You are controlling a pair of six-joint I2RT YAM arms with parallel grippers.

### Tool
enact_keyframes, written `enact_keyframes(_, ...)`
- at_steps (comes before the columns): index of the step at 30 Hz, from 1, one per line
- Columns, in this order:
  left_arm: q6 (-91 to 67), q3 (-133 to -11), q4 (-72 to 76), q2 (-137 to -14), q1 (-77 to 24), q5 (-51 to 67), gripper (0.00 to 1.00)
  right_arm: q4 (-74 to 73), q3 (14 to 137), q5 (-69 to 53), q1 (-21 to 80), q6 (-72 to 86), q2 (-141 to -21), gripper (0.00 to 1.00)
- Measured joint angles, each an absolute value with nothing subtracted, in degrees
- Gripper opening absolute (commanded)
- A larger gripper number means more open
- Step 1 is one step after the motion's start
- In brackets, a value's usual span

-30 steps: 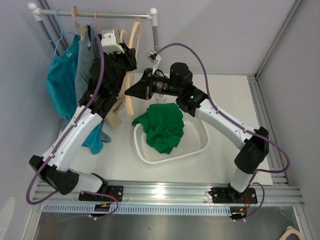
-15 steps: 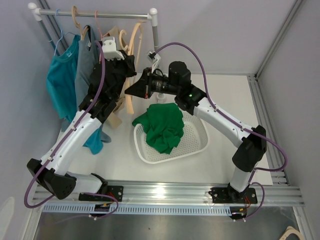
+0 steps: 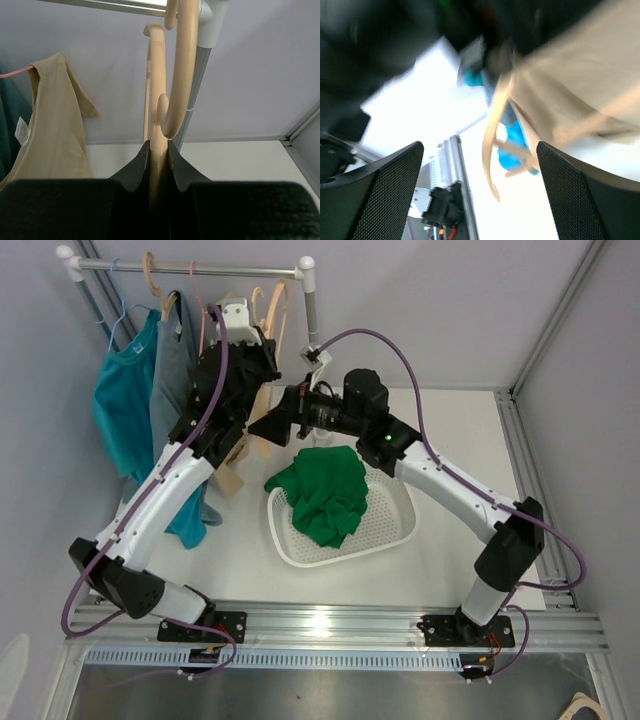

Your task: Remove the t-shirt from the hanger

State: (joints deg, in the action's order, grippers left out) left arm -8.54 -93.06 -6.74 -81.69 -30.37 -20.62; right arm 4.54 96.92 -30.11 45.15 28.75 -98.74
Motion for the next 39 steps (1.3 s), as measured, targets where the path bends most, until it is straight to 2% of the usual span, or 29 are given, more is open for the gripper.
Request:
enact_keyframes(5, -6.6, -99.8, -8.6, -87.7, -30.2, -20.7, 0.01, -0.8, 87.9, -20.4, 45.1, 24.2, -87.6, 1.0)
enact_keyframes(10, -5.8, -115.8, -15.4, -98.0, -29.1, -19.0, 0.01, -6.0, 83.1, -12.2, 44.8, 20.0, -74.0, 0.99)
enact_keyframes(18, -5.4, -131.9, -22.2, -109.2, -25.2, -15.9, 0.01, -10.5, 76.0, -5.6, 44.7, 16.8, -59.2, 0.99)
enact_keyframes(39, -6.6, -134.2, -23.5, -114.1, -19.5, -6.5, 0.01, -18.6, 69.5, -1.9, 44.4, 15.6, -53.7, 0.99)
